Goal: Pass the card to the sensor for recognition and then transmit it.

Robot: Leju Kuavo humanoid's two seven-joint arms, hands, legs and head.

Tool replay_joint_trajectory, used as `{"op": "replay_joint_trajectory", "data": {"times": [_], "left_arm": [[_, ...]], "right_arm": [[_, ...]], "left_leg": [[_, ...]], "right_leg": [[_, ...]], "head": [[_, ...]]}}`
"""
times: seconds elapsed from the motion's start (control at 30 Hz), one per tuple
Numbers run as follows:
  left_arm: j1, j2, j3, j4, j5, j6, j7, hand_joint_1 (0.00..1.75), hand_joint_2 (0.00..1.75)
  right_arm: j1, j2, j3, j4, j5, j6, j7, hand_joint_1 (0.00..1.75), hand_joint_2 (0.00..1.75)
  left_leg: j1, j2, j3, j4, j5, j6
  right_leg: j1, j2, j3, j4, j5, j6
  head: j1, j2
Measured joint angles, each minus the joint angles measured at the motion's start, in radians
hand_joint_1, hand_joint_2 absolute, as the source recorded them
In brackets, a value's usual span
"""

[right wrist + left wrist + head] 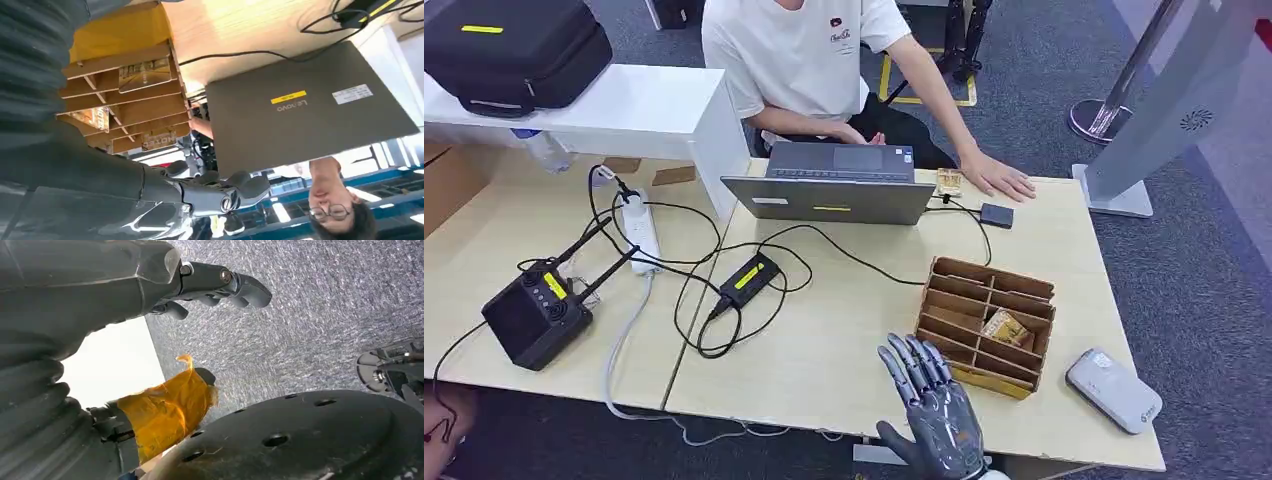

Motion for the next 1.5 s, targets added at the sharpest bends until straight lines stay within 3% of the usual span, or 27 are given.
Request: {"op": "replay_joint_trajectory", "data": {"times": [0.5, 1.47, 1.5], "left_arm": [[0.0, 0.011, -0.038, 0.0, -0.027, -0.016, 0.0, 0.0, 1.75], [0.0, 0.015, -0.053, 0.0, -0.031, -0.018, 0.007, 0.0, 1.75], [0.0, 0.015, -0.053, 0.0, -0.03, -0.017, 0.008, 0.0, 1.75]], "right_arm": [[-0.123, 0.04, -0.092, 0.18, 0.015, -0.008, 0.03, 0.0, 1.75], [-0.133, 0.074, -0.186, 0.287, 0.027, -0.01, 0.03, 0.0, 1.75], [-0.131, 0.074, -0.188, 0.288, 0.027, -0.01, 0.03, 1.75, 1.75]], "left_leg": [[0.0, 0.0, 0.0, 0.0, 0.001, -0.001], [0.0, 0.0, 0.0, 0.0, 0.001, -0.001], [0.0, 0.0, 0.0, 0.0, 0.001, -0.001]], "right_leg": [[0.0, 0.0, 0.0, 0.0, 0.001, 0.0], [0.0, 0.0, 0.0, 0.0, 0.001, 0.0], [0.0, 0.0, 0.0, 0.0, 0.001, 0.0]], "head": [[0.0, 0.0], [0.0, 0.0], [0.0, 0.0]]}}
